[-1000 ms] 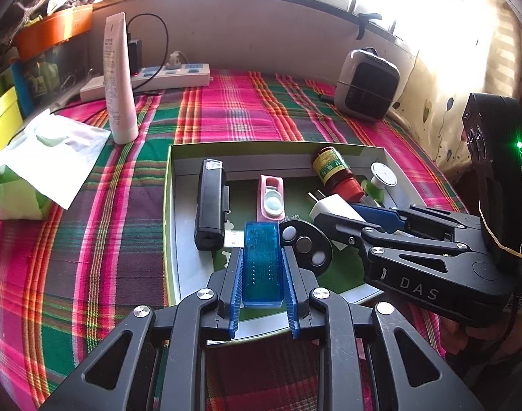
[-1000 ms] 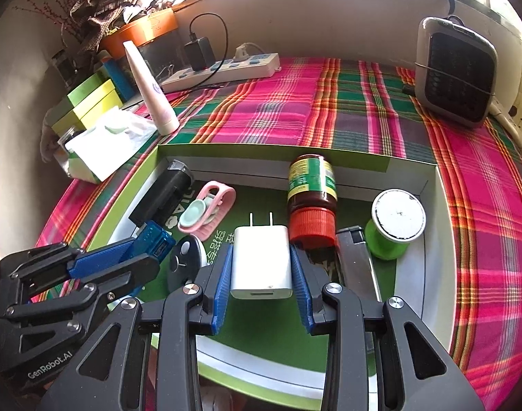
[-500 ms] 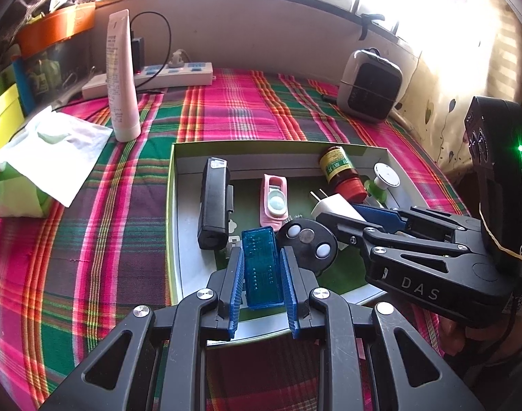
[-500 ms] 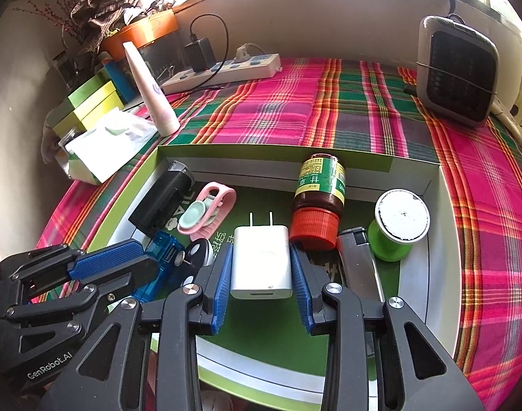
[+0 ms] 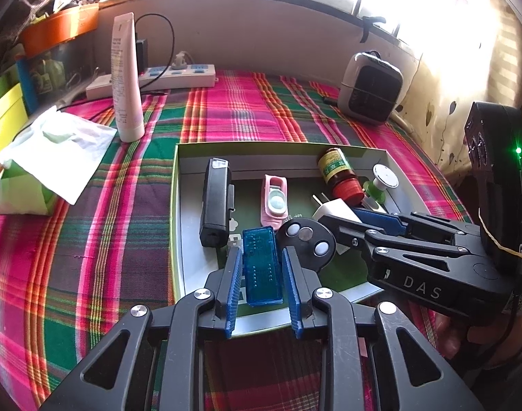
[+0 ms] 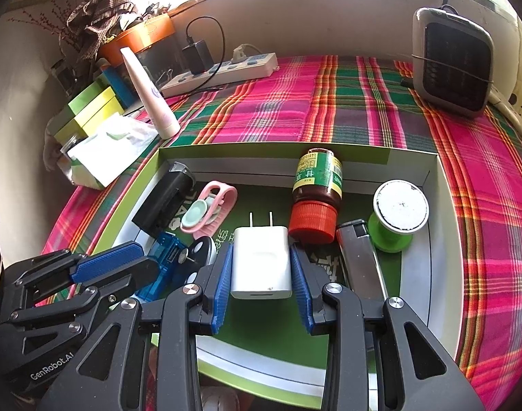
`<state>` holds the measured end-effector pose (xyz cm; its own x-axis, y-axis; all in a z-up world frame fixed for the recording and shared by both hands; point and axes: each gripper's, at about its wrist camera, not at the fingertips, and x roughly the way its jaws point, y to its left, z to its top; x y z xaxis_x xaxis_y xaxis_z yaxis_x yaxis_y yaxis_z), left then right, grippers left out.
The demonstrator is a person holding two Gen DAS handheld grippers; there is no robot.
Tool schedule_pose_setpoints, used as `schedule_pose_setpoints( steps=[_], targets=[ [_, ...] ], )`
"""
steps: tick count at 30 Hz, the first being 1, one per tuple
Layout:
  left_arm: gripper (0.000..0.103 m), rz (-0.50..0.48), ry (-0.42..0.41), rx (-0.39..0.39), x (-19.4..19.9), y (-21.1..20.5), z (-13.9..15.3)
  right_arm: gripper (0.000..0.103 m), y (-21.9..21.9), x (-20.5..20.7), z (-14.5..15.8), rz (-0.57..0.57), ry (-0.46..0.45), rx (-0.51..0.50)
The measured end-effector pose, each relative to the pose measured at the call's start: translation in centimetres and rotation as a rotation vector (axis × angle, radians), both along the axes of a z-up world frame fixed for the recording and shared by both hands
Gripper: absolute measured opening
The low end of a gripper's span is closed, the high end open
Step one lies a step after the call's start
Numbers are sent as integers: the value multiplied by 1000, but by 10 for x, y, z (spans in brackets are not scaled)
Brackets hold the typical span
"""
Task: Organize rigid objects
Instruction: 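Lower both tools into the box and open them to release charger and USB stick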
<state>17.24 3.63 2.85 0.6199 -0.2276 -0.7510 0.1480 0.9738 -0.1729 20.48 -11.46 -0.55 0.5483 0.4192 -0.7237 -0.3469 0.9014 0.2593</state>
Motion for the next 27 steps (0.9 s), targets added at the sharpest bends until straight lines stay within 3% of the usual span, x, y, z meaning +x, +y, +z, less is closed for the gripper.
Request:
schedule_pose_setpoints(
  steps=[20,27],
  targets=[
    [40,13,-35,-10,-27,2,15,36,-10,-31,11,-23,-30,39],
    [41,23,-54,-35,-42,5,21,42,-20,-54,17,-34,-60,41]
  ],
)
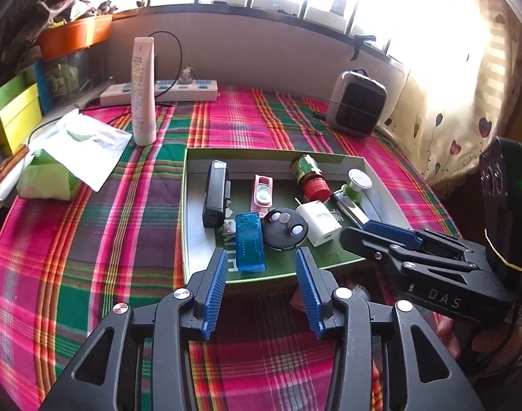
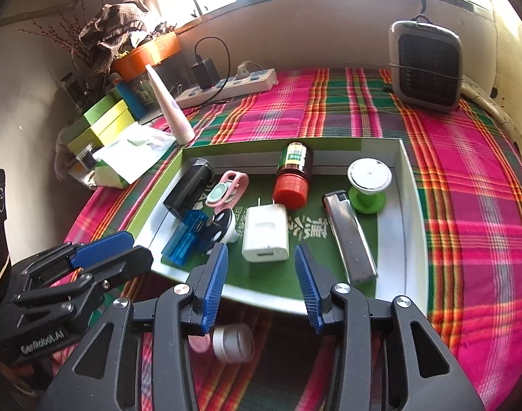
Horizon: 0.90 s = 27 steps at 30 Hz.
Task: Organize rigid objects
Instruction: 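Lower both tools into the box and open them to release charger and USB stick, then move back and grasp the white round cap with the right tool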
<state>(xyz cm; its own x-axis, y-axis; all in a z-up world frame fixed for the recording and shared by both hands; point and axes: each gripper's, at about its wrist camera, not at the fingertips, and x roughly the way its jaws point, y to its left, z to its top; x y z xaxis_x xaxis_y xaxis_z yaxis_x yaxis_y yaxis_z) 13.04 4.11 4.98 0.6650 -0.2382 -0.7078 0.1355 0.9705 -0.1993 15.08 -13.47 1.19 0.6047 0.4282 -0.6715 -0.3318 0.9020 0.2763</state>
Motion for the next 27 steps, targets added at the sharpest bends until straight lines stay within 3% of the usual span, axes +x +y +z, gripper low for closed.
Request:
schedule_pose_setpoints(
  steps=[5,11,27],
  targets=[
    [41,11,-6,-19,-12,4,2,42,-7,-18,5,-9,-31,-4],
    [41,13,-6,-34,-22,7,1,42,-4,-39,2,14,-63,-83],
    [41,17,24,-66,-36,16,-11,42,13,-49,-14,89,-42,-173]
  ],
)
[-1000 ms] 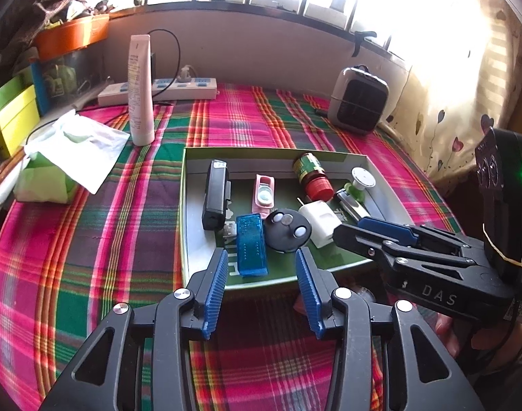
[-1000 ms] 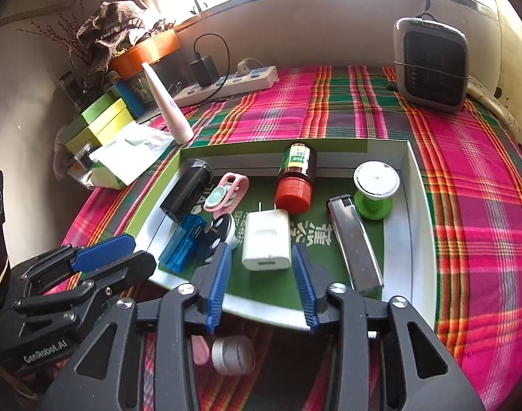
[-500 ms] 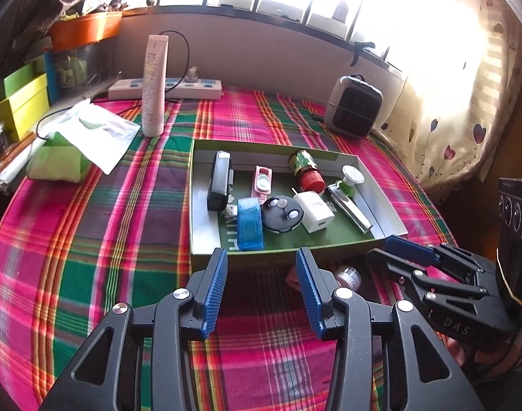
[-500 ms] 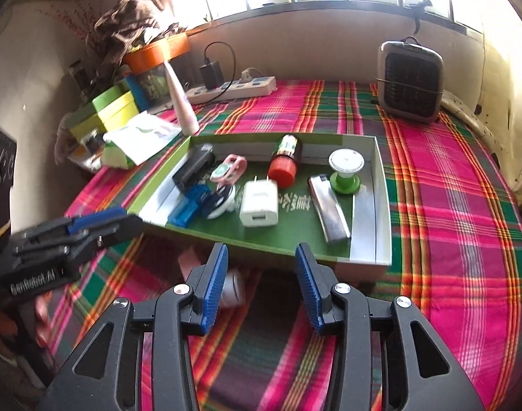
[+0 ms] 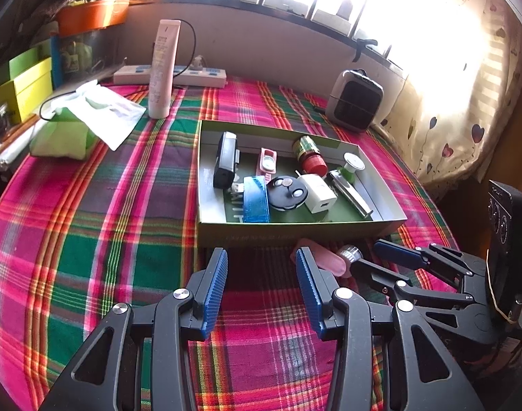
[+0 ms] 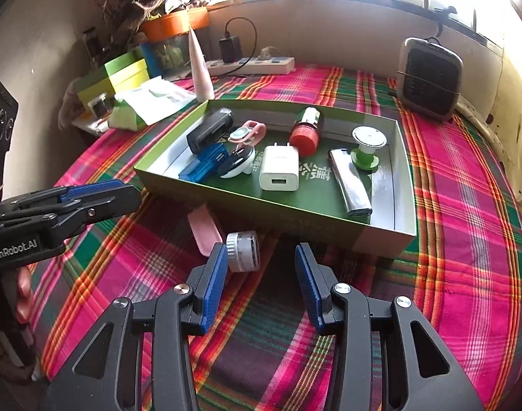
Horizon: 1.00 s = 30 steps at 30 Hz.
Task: Organize rigid objects
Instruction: 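Move back and grasp the white round cap with the right tool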
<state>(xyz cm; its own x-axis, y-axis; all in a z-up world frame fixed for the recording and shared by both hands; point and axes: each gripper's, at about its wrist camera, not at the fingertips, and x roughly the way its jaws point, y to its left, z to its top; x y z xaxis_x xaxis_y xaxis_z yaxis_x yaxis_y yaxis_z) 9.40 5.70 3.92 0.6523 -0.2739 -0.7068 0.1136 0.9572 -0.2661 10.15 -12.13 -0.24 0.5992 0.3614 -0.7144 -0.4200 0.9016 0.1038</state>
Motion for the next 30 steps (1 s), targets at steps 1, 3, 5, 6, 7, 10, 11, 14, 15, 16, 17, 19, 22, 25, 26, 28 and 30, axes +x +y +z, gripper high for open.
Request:
schedule_pose_setpoints(
  steps=[1,3,5,6,7,10,11,14,15,16,17,19,22,25,26,28,30],
  targets=[
    [41,0,3,-2,0,1,-1,42,1,0,0,2,-3,-3],
    [41,-1,8,-6,0,2,-3,42,4,0,1,6,-10,-11],
    [41,-2,10,-10,0,3,-4,42,7,0,1,14,-13,-19],
    [41,-2,12,-12,1,4,-5,42,8,0,1,18,-11,-22],
    [41,-1,14,-13,1,5,-5,42,9,0,1,22,-10,-21],
    [41,1,19,-17,1,7,-7,42,13,-2,1,38,-11,-23],
    [41,1,20,-18,1,8,-8,42,14,-2,0,35,-12,-29],
    [41,1,25,-24,2,10,-10,42,13,-2,0,32,-8,-20],
    [41,0,26,-25,2,11,-10,42,12,-2,0,29,-7,-17],
    [41,0,26,-28,1,11,-10,42,11,-2,0,25,-3,-11],
    [41,1,26,-29,1,12,-10,42,9,-2,0,20,4,-2],
    [41,2,27,-33,2,13,-11,42,7,-2,-1,14,15,15],
    [41,2,30,-36,2,15,-12,42,4,-1,-2,-2,24,21],
    [41,1,32,-38,1,14,-13,42,-3,0,-4,-23,39,43],
    [41,1,34,-38,1,14,-13,42,-4,1,-4,-32,43,44],
    [41,-1,35,-39,1,14,-14,42,-3,1,-5,-46,39,23],
    [41,-4,35,-40,1,14,-14,42,0,1,-5,-35,38,16]
  ],
)
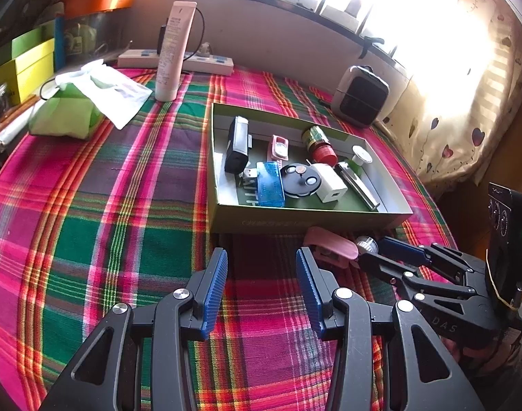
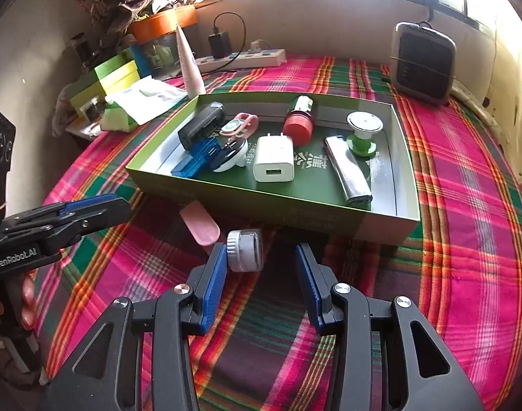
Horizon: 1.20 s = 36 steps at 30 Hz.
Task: Organize rigid objects
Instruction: 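Move back and grasp the white round cap with the right tool, then grasp the pink plastic piece with the left tool while the right tool holds the cap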
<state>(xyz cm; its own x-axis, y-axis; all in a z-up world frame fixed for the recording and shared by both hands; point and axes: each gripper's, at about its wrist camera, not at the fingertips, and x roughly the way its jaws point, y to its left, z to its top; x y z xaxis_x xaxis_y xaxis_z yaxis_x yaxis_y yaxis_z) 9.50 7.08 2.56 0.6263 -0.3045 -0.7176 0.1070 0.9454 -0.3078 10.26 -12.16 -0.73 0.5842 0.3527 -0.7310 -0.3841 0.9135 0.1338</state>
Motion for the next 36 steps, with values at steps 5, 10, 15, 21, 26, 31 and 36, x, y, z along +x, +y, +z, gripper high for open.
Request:
schedule_pose_setpoints(
  steps=[5,10,15,21,26,31,36],
  targets=[
    [41,2,3,-1,0,0,0,42,9,2,-2,13,-10,-34],
    [41,6,10,-3,-1,1,-1,20,12,2,-5,12,-13,-71],
    [41,1,12,-3,-1,-1,-2,20,10,4,-3,4,-19,-57],
    [41,4,19,-8,-2,0,-3,20,18,6,-3,48,-18,-53],
    [41,6,20,-13,-2,1,-3,20,27,0,-3,94,-8,-36],
    [41,-3,22,-17,-2,-1,-3,20,35,-2,-4,131,18,3],
    [42,-13,22,-19,-1,-4,-3,20,46,-8,-6,177,22,17]
  ],
)
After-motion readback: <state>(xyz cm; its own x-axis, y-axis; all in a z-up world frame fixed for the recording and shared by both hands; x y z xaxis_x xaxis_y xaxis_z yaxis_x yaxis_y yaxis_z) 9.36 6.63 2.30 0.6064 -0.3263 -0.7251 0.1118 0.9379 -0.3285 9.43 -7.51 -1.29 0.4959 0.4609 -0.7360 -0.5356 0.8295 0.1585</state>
